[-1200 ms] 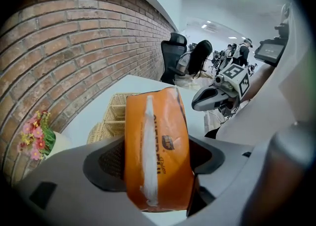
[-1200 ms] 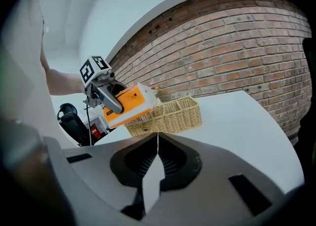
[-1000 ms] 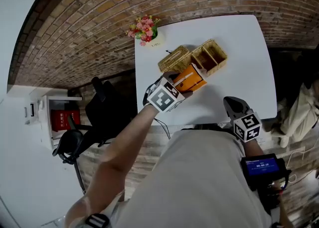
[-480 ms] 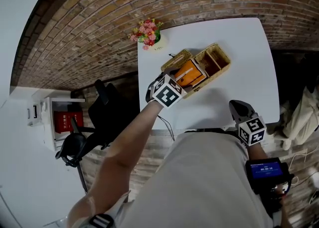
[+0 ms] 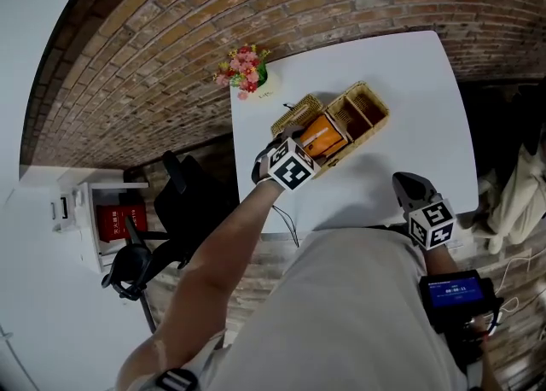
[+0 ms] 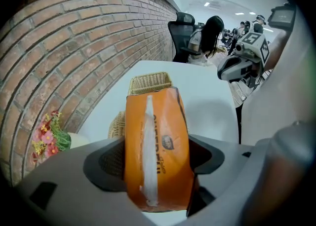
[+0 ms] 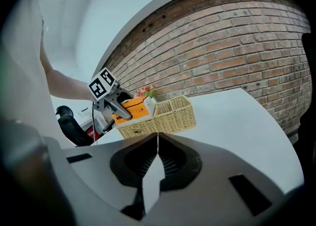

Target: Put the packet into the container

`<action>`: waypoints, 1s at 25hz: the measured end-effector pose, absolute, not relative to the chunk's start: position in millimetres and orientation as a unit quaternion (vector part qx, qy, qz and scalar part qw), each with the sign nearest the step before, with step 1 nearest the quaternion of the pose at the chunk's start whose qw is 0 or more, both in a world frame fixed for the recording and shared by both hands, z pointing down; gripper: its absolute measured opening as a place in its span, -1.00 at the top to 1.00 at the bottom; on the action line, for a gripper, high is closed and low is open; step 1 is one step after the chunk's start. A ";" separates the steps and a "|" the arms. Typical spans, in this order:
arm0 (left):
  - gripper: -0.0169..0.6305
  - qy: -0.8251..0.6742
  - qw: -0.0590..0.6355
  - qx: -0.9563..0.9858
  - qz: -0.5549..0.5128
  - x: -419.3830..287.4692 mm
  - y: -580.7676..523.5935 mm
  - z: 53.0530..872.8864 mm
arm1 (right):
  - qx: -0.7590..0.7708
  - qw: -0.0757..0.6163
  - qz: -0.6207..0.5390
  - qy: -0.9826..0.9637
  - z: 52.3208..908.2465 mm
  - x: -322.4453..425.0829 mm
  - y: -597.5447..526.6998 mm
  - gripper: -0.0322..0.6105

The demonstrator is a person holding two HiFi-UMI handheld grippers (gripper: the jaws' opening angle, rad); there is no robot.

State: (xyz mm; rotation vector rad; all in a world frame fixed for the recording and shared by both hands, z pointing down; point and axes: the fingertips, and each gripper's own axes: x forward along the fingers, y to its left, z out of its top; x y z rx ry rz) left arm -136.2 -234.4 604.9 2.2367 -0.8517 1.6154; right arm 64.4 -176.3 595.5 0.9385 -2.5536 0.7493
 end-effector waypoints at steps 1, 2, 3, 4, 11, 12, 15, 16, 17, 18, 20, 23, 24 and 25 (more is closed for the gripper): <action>-0.18 -0.289 0.128 0.766 0.560 -135.8 -235.8 609.0 | 0.328 0.158 0.264 -0.893 596.8 64.7 -179.0 0.86; -0.18 -0.286 0.131 0.763 0.565 -135.9 -235.9 612.8 | 0.328 0.158 0.265 -0.893 597.5 64.8 -179.8 0.86; -0.18 -0.283 0.133 0.761 0.568 -136.3 -235.4 616.7 | 0.329 0.158 0.267 -0.892 597.9 64.9 -179.5 0.86; -0.18 -0.280 0.136 0.759 0.572 -137.0 -234.7 620.5 | 0.330 0.157 0.268 -0.891 598.2 65.3 -178.9 0.86; -0.18 -0.273 0.153 0.753 0.580 -142.2 -232.8 637.0 | 0.343 0.160 0.278 -0.883 601.4 75.3 -177.5 0.86; -0.18 -0.270 0.154 0.752 0.581 -141.7 -232.8 638.8 | 0.344 0.160 0.280 -0.882 602.2 76.7 -178.2 0.86; -0.18 -0.265 0.152 0.749 0.588 -141.0 -232.5 645.6 | 0.346 0.160 0.283 -0.880 604.2 78.7 -178.7 0.86; -0.18 -0.265 0.152 0.748 0.590 -140.9 -232.0 647.9 | 0.347 0.160 0.284 -0.879 604.4 78.9 -178.4 0.86; -0.18 -0.264 0.151 0.747 0.591 -140.8 -231.6 650.1 | 0.347 0.161 0.285 -0.879 604.5 79.1 -178.0 0.86; -0.18 -0.264 0.150 0.746 0.592 -140.9 -231.2 652.3 | 0.348 0.161 0.286 -0.878 604.4 79.5 -177.7 0.86; -0.18 -0.262 0.150 0.746 0.594 -140.6 -229.7 656.1 | 0.349 0.163 0.287 -0.877 603.8 81.0 -177.5 0.86; -0.18 -0.262 0.152 0.748 0.590 -139.4 -227.9 658.3 | 0.352 0.165 0.288 -0.875 602.3 83.2 -178.2 0.86; -0.17 -0.263 0.151 0.749 0.589 -140.8 -228.2 657.8 | 0.353 0.165 0.289 -0.875 602.4 82.4 -178.8 0.86; -0.17 -0.264 0.150 0.749 0.589 -142.9 -228.4 657.0 | 0.353 0.164 0.290 -0.874 603.0 81.1 -179.4 0.86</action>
